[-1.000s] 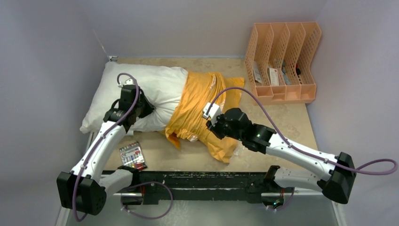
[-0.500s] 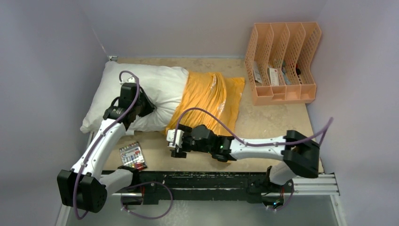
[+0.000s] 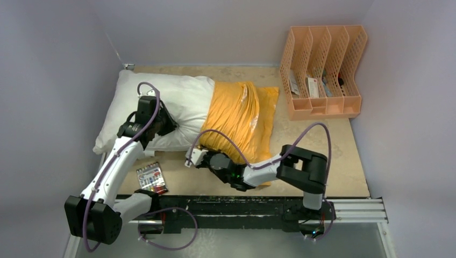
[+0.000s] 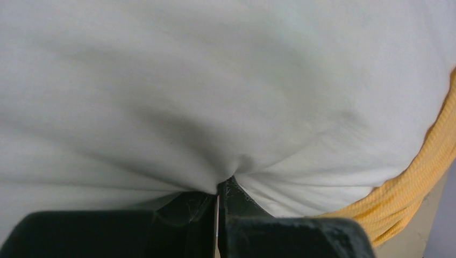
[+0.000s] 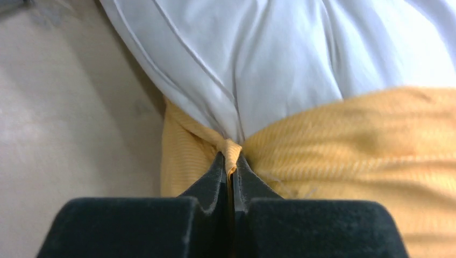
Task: Remove the pillowcase from the pillow
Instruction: Remove the pillow from the pillowcase.
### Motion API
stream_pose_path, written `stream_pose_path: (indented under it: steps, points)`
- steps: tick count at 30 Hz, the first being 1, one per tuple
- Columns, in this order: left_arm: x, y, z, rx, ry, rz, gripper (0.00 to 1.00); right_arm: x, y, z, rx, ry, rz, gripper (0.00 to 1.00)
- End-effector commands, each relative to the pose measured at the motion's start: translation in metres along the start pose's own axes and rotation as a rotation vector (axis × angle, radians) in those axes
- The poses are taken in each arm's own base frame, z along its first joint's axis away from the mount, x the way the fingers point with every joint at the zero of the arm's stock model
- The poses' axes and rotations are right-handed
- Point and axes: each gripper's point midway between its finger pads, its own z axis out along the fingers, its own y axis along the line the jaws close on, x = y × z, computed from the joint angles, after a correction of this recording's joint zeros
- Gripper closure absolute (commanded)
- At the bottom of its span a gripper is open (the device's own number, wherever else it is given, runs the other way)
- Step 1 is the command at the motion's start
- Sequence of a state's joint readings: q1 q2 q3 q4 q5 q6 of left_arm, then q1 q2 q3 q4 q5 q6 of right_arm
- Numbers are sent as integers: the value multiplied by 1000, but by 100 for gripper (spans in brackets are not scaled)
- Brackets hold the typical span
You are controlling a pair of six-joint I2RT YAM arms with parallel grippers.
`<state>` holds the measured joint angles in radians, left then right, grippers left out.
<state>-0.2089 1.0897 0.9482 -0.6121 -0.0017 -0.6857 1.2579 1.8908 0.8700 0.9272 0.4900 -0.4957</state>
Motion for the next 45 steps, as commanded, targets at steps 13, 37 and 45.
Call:
stream_pose_path:
  steps: [13,37,45]
  points:
    - [-46,19,-23,-143,-160,100,100,39,-86,-127,98,97,723,100]
    - [1,-13,-14,115,-23,42,58,80,-106,-139,318,550,1334,11]
    - [24,-58,-45,343,48,104,31,71,-71,-98,33,599,1394,82]
